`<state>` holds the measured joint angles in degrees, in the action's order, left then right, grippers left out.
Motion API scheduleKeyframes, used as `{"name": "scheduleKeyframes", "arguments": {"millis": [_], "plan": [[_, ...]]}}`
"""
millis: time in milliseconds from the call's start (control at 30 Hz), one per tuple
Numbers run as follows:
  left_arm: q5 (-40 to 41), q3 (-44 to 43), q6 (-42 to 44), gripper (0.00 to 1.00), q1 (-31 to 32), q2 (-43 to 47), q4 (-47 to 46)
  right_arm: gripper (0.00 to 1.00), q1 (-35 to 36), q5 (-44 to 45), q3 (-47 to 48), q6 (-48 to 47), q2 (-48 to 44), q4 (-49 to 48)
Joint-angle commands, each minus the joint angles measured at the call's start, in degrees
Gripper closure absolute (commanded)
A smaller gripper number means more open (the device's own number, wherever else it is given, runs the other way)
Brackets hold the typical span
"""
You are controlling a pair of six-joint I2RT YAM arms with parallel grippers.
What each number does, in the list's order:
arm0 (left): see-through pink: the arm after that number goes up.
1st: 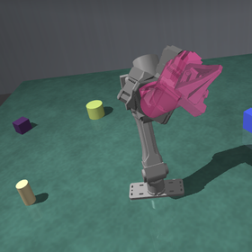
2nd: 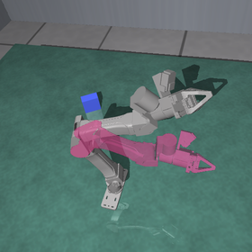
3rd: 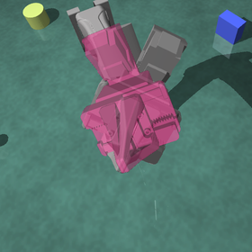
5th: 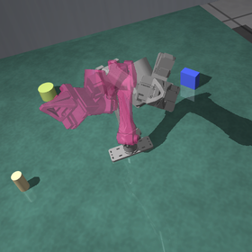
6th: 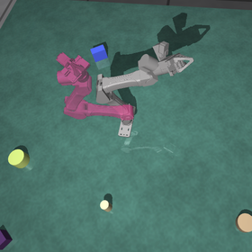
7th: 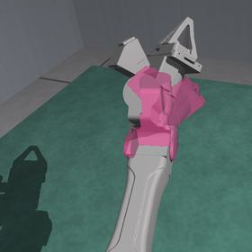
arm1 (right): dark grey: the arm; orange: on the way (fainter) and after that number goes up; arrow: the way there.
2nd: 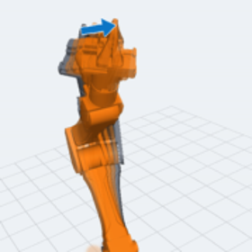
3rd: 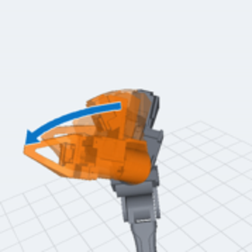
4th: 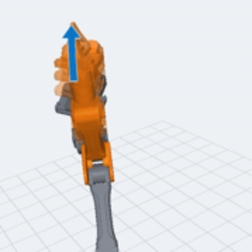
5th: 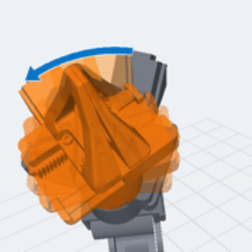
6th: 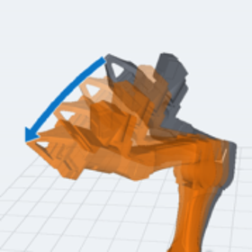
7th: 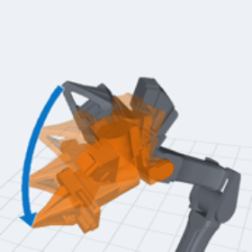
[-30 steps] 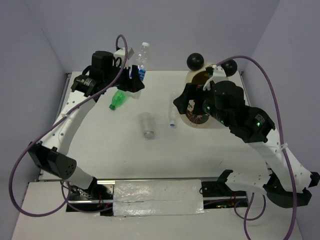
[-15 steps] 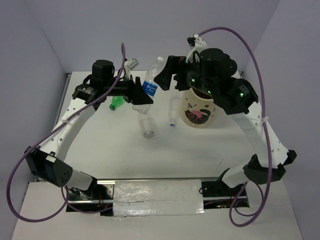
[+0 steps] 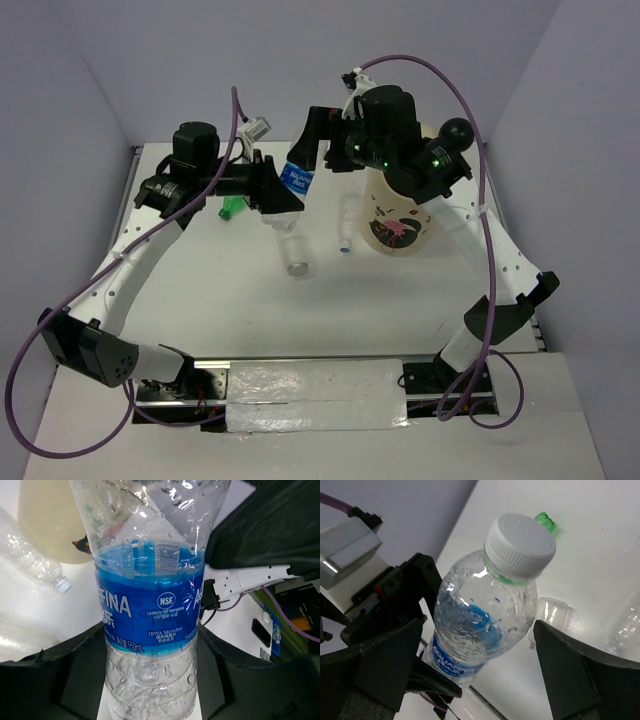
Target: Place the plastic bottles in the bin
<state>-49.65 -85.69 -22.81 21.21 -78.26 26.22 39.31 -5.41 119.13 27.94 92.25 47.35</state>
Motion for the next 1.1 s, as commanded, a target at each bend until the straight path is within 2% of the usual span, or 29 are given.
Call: {"name": "scheduleKeyframes", "arguments": {"millis": [0, 33, 167, 333, 400, 433, 533, 667, 700, 767, 833, 900, 933, 1000, 1067], "plan": [[-2.38, 1.22, -0.05, 0.49, -0.03, 2.67, -2.49, 0.00, -0.55, -1.80, -0.48, 1.06, -0.50, -4.81], [-2.38, 1.40, -0.13, 0.49, -0.03, 2.76, -2.31, 0.00, -0.55, -1.88, -0.30, 1.15, -0.05, -4.81], [-1.51, 2.02, 0.22, 0.48, -0.03, 3.64, -1.61, 0.17, -0.55, -3.38, -1.01, 1.85, 0.47, -5.61], [-1.33, 2.37, 0.22, 0.47, -0.03, 4.69, -1.87, 0.33, -0.55, -4.52, -2.58, 1.85, 0.13, -6.22], [-1.33, 2.20, 0.74, 0.47, -0.03, 4.61, -1.61, 0.32, -0.55, -5.40, -2.77, 1.41, 0.21, -6.31], [-1.42, 2.11, 0.92, 0.48, -0.03, 4.61, -1.17, 0.18, -0.55, -6.10, -1.55, 1.24, 1.17, -5.00], [-1.68, 2.02, 1.19, 0.47, -0.03, 4.96, -0.91, 0.00, -0.37, -6.10, -0.39, 0.88, 2.85, -3.85], [-1.77, 1.05, 1.36, 0.47, -0.03, 5.05, -0.20, 0.01, -0.46, -5.58, -2.14, 1.50, 2.76, -5.60], [-1.77, 0.88, 1.45, 0.47, -0.03, 5.13, -0.03, 0.04, -0.46, -5.32, -2.32, 1.59, 2.68, -5.69], [-1.77, 0.53, 1.80, 0.47, -0.03, 5.13, 0.24, 0.19, -0.46, -4.61, -3.20, 2.02, 1.98, -6.48], [-1.68, 0.61, 2.06, 0.45, -0.03, 4.96, 0.50, 0.38, -0.46, -3.03, -4.08, 2.20, 1.18, -7.10], [-1.24, 0.61, 2.24, 0.35, -0.03, 4.78, 1.03, 0.49, -0.46, -1.11, -3.99, 1.85, -0.13, -6.92], [-0.20, 0.61, 2.33, 0.18, -0.03, 4.61, 1.38, 0.57, -0.38, -0.40, -3.39, 1.59, -0.40, -6.14], [0.86, -0.52, 2.94, 0.01, -0.03, 4.08, 3.57, 0.58, -0.46, 1.62, -2.07, 0.62, -1.19, -4.47], [3.75, -2.19, 4.43, 0.00, -0.03, 3.03, 6.11, 0.58, -0.46, 5.83, 1.00, -0.86, -1.28, -0.61]]}}
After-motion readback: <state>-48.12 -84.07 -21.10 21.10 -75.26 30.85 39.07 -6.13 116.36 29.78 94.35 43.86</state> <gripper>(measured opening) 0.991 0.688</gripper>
